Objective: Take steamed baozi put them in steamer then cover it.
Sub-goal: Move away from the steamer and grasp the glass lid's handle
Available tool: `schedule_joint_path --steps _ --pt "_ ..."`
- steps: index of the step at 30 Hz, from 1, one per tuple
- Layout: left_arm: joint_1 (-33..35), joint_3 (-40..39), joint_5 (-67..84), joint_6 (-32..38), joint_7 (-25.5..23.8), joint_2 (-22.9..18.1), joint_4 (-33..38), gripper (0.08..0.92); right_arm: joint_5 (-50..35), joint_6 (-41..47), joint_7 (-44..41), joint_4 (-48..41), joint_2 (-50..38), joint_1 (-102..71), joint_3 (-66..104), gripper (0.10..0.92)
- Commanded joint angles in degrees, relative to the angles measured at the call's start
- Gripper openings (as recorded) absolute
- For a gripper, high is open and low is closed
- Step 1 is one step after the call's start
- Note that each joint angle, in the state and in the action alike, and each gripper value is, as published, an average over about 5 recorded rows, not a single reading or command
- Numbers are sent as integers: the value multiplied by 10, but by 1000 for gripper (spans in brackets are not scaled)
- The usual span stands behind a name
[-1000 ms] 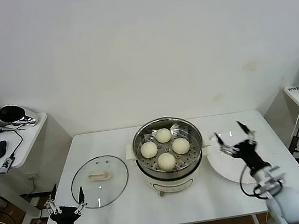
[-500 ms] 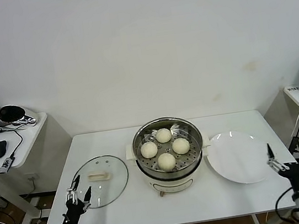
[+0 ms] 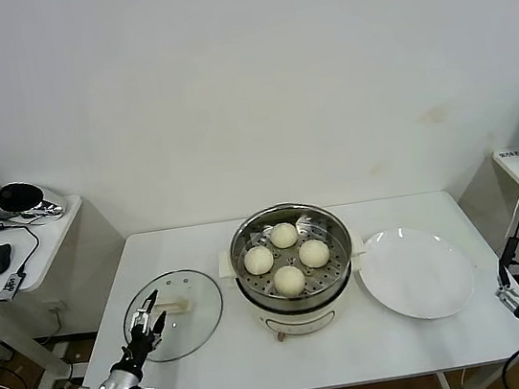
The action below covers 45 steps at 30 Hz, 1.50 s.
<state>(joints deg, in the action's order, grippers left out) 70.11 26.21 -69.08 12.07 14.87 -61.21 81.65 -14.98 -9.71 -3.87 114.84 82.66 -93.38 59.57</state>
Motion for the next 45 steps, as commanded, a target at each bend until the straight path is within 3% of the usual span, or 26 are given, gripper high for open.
schedule_joint_path --steps 1,25,38,45 --pt "-92 -32 -35 9 1 1 -105 823 -2 -3 3 3 10 -13 15 823" --pt "-146 -43 -1 23 -7 -11 -154 798 26 -17 -4 -14 23 -16 -5 823" --pt "-143 -55 29 25 -7 -13 -167 438 32 -18 -5 -14 27 -15 -13 823" --pt "-103 -42 40 8 3 -11 -108 230 36 -21 -6 -12 28 -16 -16 823"
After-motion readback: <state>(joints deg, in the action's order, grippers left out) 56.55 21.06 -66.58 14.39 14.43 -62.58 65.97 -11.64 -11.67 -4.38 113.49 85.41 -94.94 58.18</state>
